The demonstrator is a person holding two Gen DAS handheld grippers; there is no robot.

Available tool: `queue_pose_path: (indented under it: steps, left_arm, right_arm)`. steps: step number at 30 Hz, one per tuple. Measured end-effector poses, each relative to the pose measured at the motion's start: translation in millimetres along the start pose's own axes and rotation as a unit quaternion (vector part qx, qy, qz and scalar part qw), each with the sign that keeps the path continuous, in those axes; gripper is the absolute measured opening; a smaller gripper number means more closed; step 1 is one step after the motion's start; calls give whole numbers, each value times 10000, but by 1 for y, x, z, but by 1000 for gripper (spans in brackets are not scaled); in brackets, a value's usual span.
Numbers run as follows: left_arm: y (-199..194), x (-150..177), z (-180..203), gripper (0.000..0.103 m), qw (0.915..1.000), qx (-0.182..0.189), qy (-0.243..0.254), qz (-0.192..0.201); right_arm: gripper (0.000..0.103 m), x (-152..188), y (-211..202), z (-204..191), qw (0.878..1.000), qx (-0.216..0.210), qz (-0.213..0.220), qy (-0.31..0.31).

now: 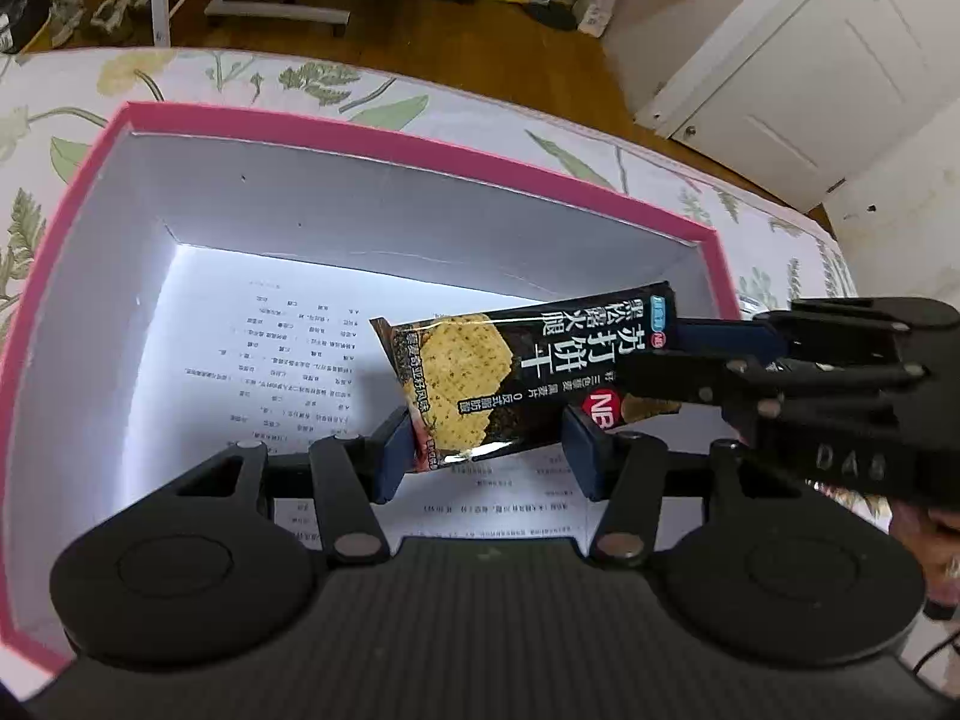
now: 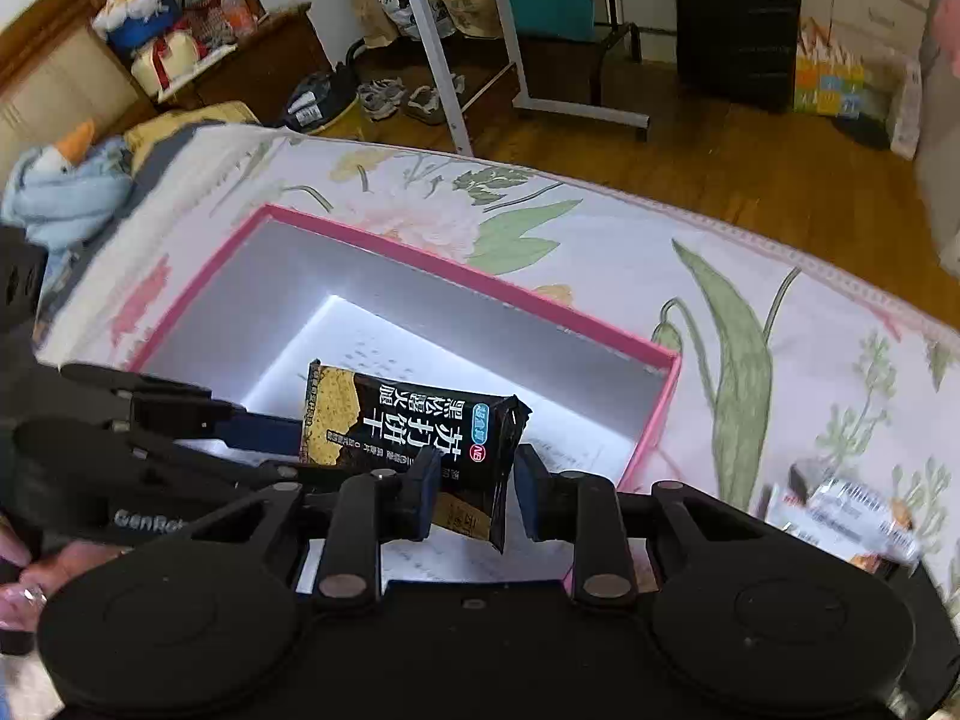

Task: Organize snacks
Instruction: 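Carry the black cracker pack over the pink box and release it, then grasp a second black NB cracker pack from the pile with the right gripper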

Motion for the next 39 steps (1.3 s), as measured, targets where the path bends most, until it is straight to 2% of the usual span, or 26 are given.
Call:
queue_pose_path:
  steps: [3, 8, 11, 14, 17, 19, 28, 35, 39]
  left_arm:
    - [10, -6, 5, 50, 9996, -211, 211, -26]
    - [17, -9, 12, 57, 9984, -432, 357, 43]
    - [10, -9, 17, 61, 9962, -663, 502, 242]
    - [-5, -5, 23, 61, 9951, -708, 604, 342]
    - [-25, 3, 33, 61, 9950, -618, 694, 367]
    - [-40, 10, 43, 61, 9946, -545, 801, 374]
    - [-94, 38, 113, 59, 9860, -300, 1486, 697]
    - [-90, 54, 181, 59, 9792, 231, 1892, 695]
    - [-65, 60, 215, 57, 9759, 391, 2068, 577]
  right_arm:
    - [35, -1, 2, -1, 9987, 339, 163, -352]
    - [35, 0, -7, 0, 9932, 691, 588, -726]
    - [36, 3, -20, 3, 9937, 577, 693, -664]
    - [36, 12, -48, 13, 9961, 183, 811, -284]
    - [37, 29, -75, 27, 9965, -125, 831, 44]
    - [38, 42, -93, 40, 9963, -185, 820, 152]
    - [45, 101, -153, 85, 9957, 137, 911, 84]
    - [52, 137, -164, 123, 9944, 268, 986, 284]
    - [52, 134, -160, 149, 9929, 253, 1098, 390]
Point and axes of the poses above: each gripper's, at about its wrist camera, not at the fingertips, and y roughly the way its jaws point, z to its right, x to its underside, the point moved 5 cm from there along y, roughly the way its jaws point, and after that the axes turned 14 degrees about y, right-handed, at the moved point
